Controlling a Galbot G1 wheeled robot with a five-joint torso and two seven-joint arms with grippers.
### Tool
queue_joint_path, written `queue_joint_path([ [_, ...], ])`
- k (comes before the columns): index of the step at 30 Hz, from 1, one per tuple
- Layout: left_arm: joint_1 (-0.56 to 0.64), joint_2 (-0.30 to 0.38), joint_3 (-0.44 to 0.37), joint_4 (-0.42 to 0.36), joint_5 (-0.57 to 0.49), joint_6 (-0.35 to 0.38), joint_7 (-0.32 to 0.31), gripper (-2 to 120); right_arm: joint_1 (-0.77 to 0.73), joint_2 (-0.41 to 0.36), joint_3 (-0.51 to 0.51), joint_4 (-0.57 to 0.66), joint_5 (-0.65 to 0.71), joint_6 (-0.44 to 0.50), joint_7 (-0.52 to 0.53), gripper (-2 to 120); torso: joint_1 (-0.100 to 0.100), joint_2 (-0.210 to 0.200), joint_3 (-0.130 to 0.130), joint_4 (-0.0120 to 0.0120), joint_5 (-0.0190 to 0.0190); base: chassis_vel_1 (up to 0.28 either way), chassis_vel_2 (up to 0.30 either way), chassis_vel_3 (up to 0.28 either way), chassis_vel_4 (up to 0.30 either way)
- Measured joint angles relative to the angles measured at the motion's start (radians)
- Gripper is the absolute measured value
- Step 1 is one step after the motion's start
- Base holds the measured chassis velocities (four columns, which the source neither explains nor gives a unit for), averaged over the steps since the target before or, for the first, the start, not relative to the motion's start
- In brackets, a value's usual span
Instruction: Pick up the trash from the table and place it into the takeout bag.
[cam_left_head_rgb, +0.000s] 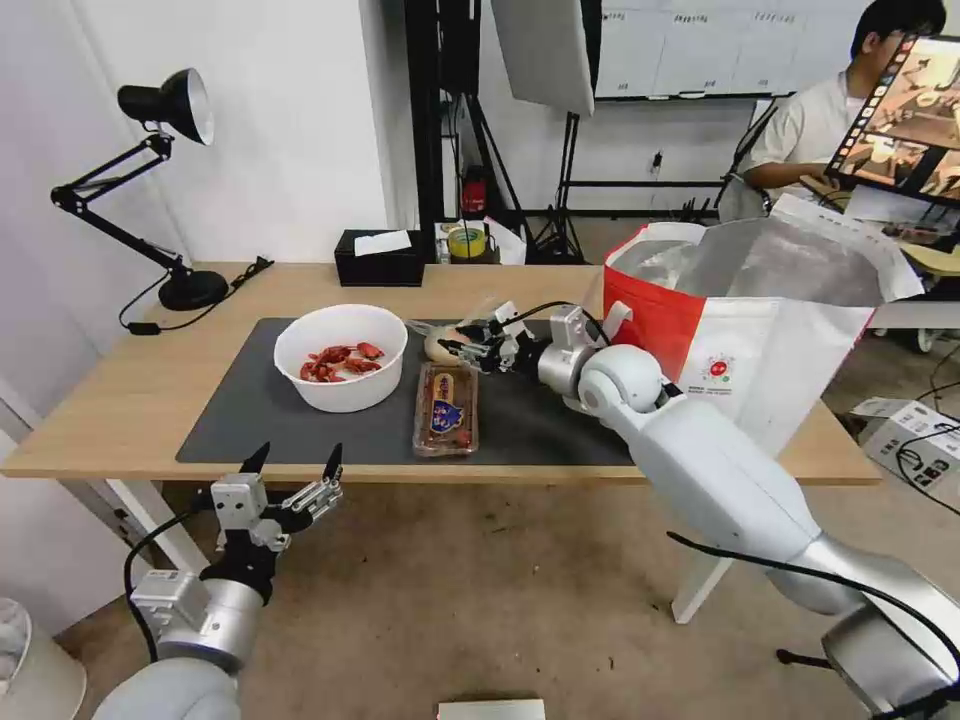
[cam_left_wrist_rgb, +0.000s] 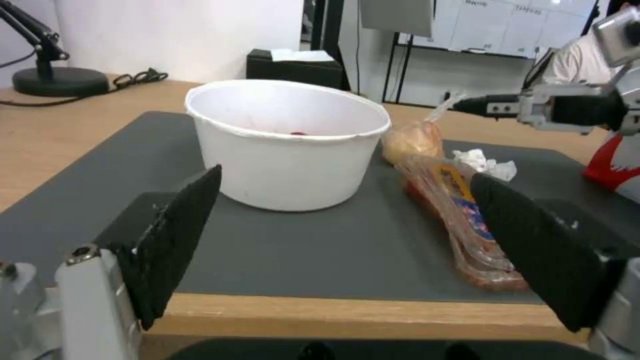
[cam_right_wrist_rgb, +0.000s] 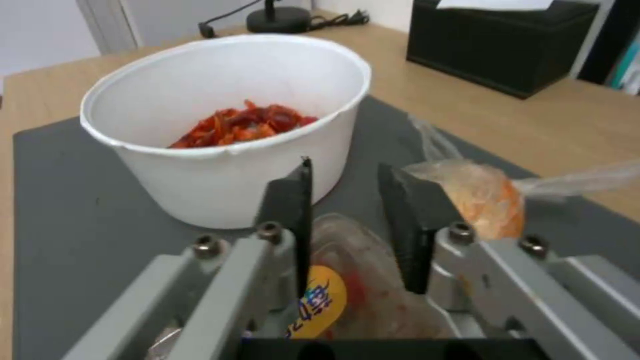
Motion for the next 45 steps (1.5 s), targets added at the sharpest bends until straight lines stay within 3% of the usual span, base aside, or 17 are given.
queue_joint_path([
  [7,-0.007,0.001,0.003,0.005,-0.001,0.0,0.001,100,0.027,0.016,-0.037,-0.068,-0.017,-0.003,-0.045,0,0.0,0.0,0.0,0.0,-0.0001,0.0,0.0,0.0,0.0],
  [25,-0.017,0.005,0.011,0.008,-0.002,0.001,0.003,100,0.055,0.056,-0.082,-0.166,-0.019,-0.007,-0.064,0,0.0,0.0,0.0,-0.0001,0.0,0.0,0.0,0.0,0.0],
  [45,-0.036,0.01,0.018,0.014,-0.02,0.001,0.004,100,0.052,0.059,-0.094,-0.169,-0.012,-0.014,-0.065,0,0.0,0.0,0.0,0.0,0.0,0.0,0.0,0.0,0.0],
])
